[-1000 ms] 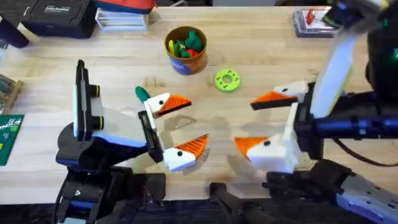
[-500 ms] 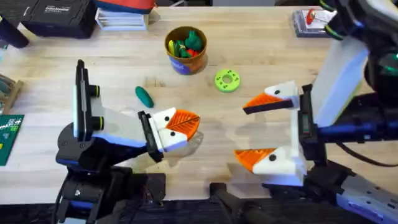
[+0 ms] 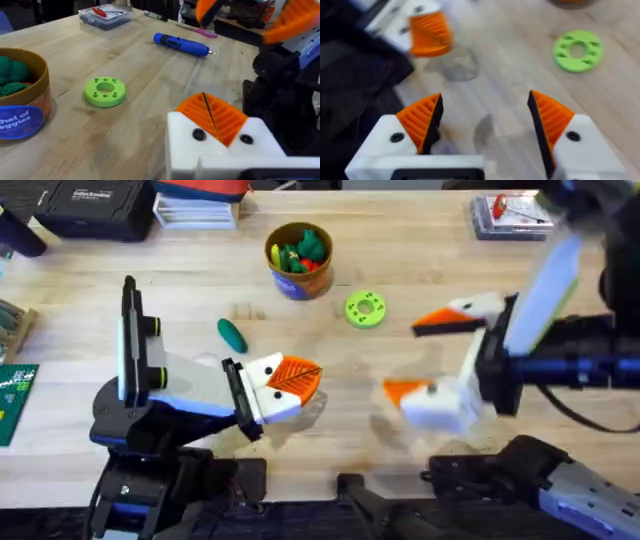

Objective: Pick up the gripper from the table and insert it into the empty holder that is missing its gripper. Then pick up a screw, insert it into the mounting hole, and use the screwdriver to tighten it. Finally, clean up the table by picking up the vegetable and placing it into the bucket.

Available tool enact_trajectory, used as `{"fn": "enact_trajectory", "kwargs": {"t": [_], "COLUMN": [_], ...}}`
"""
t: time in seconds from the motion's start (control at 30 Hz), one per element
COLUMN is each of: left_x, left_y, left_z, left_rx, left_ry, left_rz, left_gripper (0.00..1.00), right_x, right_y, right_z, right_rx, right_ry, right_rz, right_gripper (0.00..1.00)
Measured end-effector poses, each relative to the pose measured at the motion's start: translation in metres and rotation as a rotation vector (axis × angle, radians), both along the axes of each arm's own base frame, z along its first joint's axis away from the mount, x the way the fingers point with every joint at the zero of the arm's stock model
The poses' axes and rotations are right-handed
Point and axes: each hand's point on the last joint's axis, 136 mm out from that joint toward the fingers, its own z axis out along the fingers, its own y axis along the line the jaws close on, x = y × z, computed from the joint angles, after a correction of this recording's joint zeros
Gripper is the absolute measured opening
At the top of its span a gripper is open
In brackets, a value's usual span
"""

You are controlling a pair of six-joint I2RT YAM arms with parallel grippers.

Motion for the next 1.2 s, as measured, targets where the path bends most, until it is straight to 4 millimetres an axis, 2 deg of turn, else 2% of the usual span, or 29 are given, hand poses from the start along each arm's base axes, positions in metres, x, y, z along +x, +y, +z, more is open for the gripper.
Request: {"fn": "enact_trajectory", "kwargs": {"t": [0.1,0.2,0.37,0.5,0.6,0.7,0.97,1.2], "left_x": [0.000,0.000,0.000,0.000,0.000,0.000,0.000,0.000], "left_y": [0.000,0.000,0.000,0.000,0.000,0.000,0.000,0.000], "left_z": [0.000,0.000,0.000,0.000,0.000,0.000,0.000,0.000], "left_rx": [0.000,0.000,0.000,0.000,0.000,0.000,0.000,0.000], "left_ry": [0.000,0.000,0.000,0.000,0.000,0.000,0.000,0.000], "left_rz": [0.000,0.000,0.000,0.000,0.000,0.000,0.000,0.000], "left_gripper": [0.008,0.008,0.008,0.008,0.008,0.008,0.008,0.008], "right_x": [0.029,0.062,0.105,0.130,0.137,0.135,0.142,0.138], "right_y": [-0.020,-0.050,-0.115,-0.180,-0.220,-0.248,-0.289,-0.312], "right_z": [-0.005,-0.015,-0.037,-0.053,-0.062,-0.073,-0.080,-0.120], "right_rx": [-0.027,-0.058,-0.132,-0.219,-0.269,-0.326,-0.464,-0.547], "right_ry": [0.011,0.039,0.092,0.101,0.106,0.127,0.117,0.229], "right_rz": [-0.172,-0.353,-0.613,-0.804,-0.901,-0.937,-0.854,-0.757], "right_gripper": [0.992,0.994,0.993,0.994,0.994,0.994,0.994,0.994]}}
